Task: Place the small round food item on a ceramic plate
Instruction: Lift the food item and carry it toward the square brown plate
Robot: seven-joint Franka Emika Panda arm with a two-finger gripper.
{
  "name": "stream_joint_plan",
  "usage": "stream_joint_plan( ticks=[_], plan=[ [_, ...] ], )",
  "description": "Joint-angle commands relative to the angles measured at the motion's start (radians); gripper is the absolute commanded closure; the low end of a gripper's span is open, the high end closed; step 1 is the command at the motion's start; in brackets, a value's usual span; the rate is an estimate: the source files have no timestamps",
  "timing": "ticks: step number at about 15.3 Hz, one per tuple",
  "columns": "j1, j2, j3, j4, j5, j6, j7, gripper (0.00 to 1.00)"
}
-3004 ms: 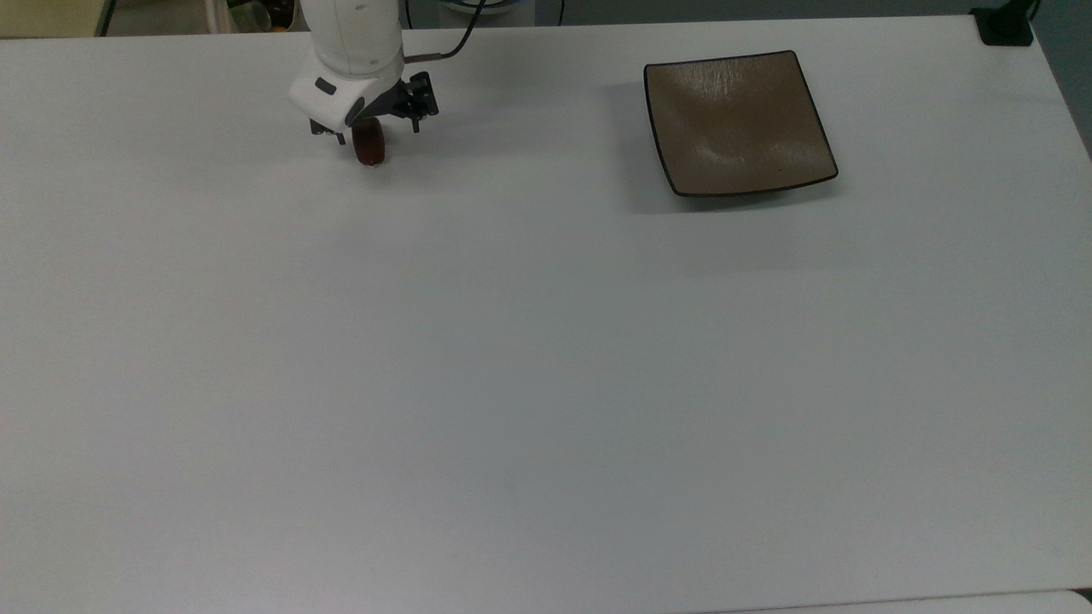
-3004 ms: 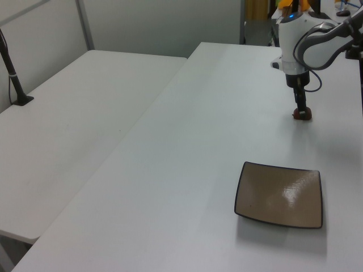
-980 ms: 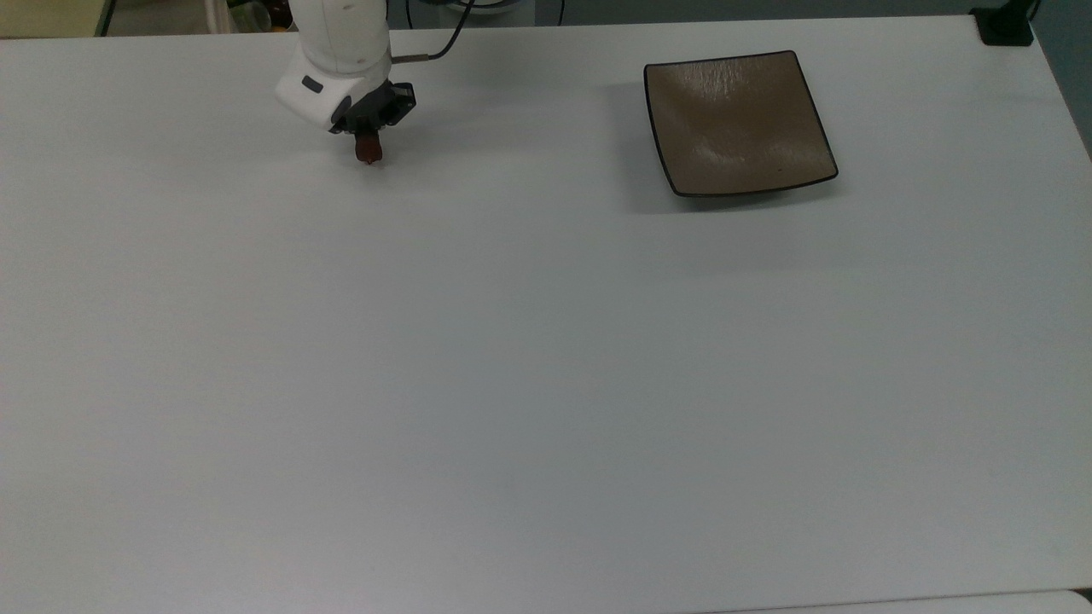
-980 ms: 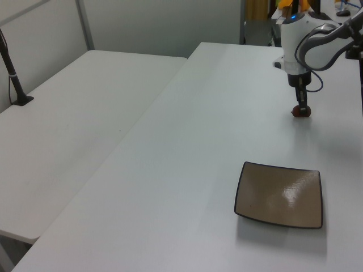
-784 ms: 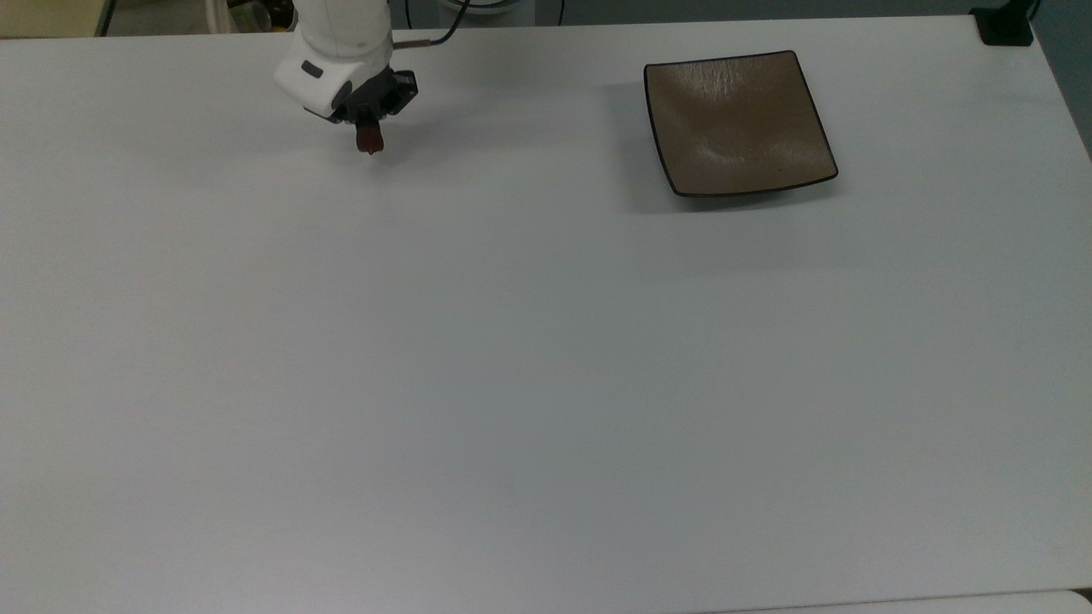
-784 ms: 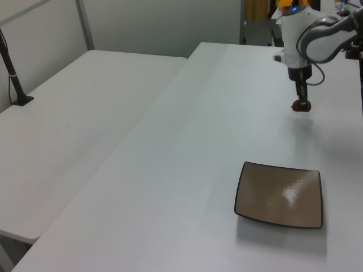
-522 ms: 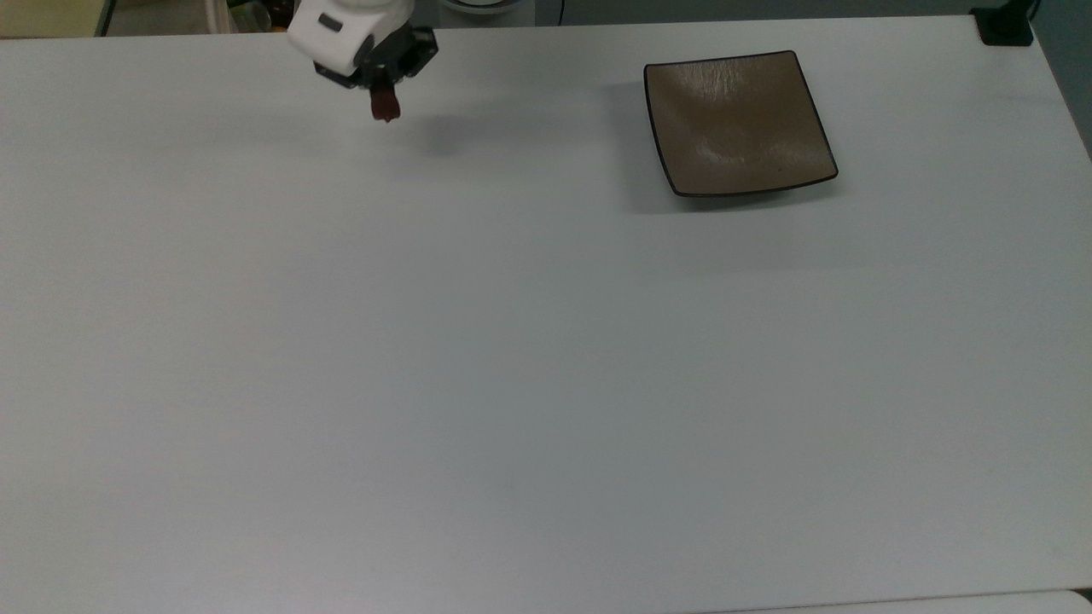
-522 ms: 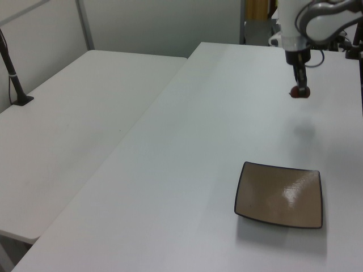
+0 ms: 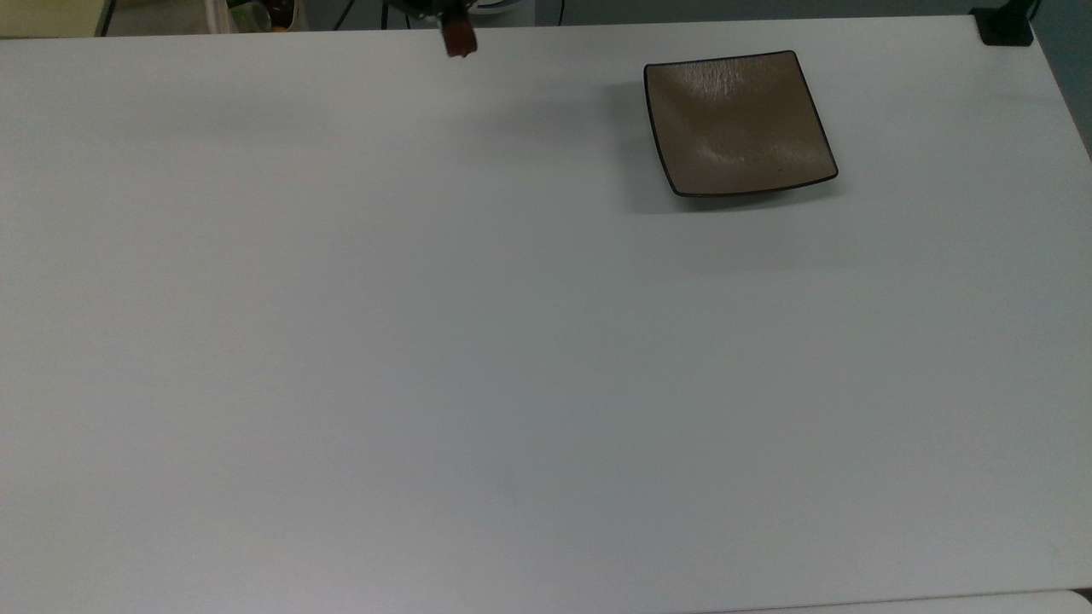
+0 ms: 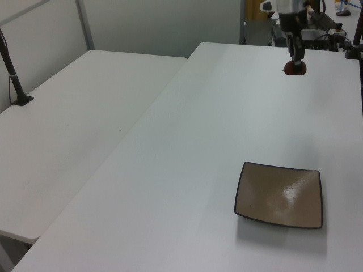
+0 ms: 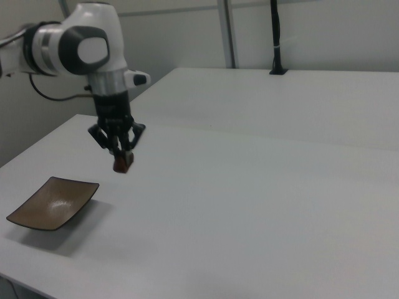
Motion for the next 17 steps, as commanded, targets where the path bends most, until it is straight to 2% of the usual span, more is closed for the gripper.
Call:
stream_joint_plan(
  ticks=[1,3,8,12,17],
  plan=[
    [-0.001,0.01,0.058,0.053,0.063,-0.05,-0.007,0.82],
    [-0.001,0.01,0.101,0.053,0.066,-0.05,0.005,0.82],
    [0.024,0.017,0.196,0.047,0.093,-0.036,0.195,0.82],
    [0.113,0.054,0.202,0.044,0.115,-0.02,0.318,0.82],
    [0.202,0.12,0.221,0.009,0.116,0.094,0.475,0.82]
  ],
)
